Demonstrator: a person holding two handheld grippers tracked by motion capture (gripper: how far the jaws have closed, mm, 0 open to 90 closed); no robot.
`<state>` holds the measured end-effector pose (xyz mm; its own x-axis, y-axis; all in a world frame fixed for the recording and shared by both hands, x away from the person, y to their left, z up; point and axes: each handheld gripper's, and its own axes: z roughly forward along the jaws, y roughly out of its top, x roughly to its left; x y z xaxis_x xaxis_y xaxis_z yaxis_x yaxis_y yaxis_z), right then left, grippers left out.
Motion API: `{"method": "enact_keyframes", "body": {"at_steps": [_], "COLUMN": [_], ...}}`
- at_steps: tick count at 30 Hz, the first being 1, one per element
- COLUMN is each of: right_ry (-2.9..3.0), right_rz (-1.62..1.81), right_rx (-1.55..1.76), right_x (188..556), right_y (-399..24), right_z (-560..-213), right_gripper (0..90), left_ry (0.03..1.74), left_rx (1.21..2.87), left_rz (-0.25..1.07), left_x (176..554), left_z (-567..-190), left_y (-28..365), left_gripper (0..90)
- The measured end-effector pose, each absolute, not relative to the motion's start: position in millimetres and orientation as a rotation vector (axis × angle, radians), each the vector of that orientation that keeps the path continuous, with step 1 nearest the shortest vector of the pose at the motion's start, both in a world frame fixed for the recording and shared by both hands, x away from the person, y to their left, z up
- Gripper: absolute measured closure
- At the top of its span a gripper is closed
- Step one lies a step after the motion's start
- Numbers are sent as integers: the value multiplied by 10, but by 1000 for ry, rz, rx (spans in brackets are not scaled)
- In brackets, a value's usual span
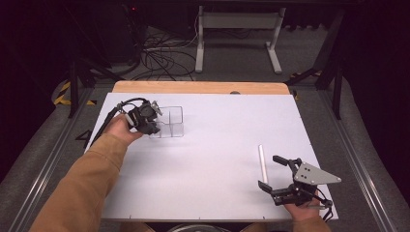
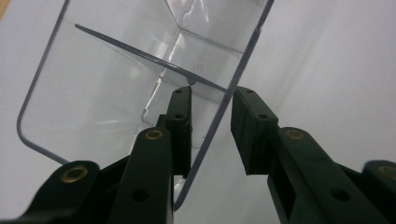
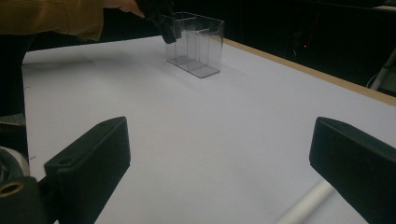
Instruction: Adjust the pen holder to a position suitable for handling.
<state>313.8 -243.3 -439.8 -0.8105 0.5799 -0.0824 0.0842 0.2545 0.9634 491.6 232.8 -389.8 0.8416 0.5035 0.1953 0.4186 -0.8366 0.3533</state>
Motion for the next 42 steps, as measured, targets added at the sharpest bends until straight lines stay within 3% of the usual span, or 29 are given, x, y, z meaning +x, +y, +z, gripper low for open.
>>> {"method": "enact_keyframes", "body": {"at_steps": [3,9,20,25,42], "right_ry": [2110,2118,2119,2114,2115], "right_rz": [1581,1584,1585,1587,1588], "right_rx": [601,598,598,595,591], "right_x": [3142,3147,3148,3143,3139], "right_y": [-2431,-2429,-2428,-2427,-2431], "right_z": [-4399,-4403,-4404,-4400,-4398], "right_gripper": [56,56,56,56,56], "left_ry": [675,526,397,256,22], "left_rx": [2732,2747,2673,2656,2733], "left_rz": [392,315,285,267,141], "left_x": [4893,4789,4612,4450,4270], "left_z": [-3890,-3839,-3629,-3533,-3742], "left_y": [2333,2326,2187,1958,1445], "left_gripper": [731,877,880,880,880]}}
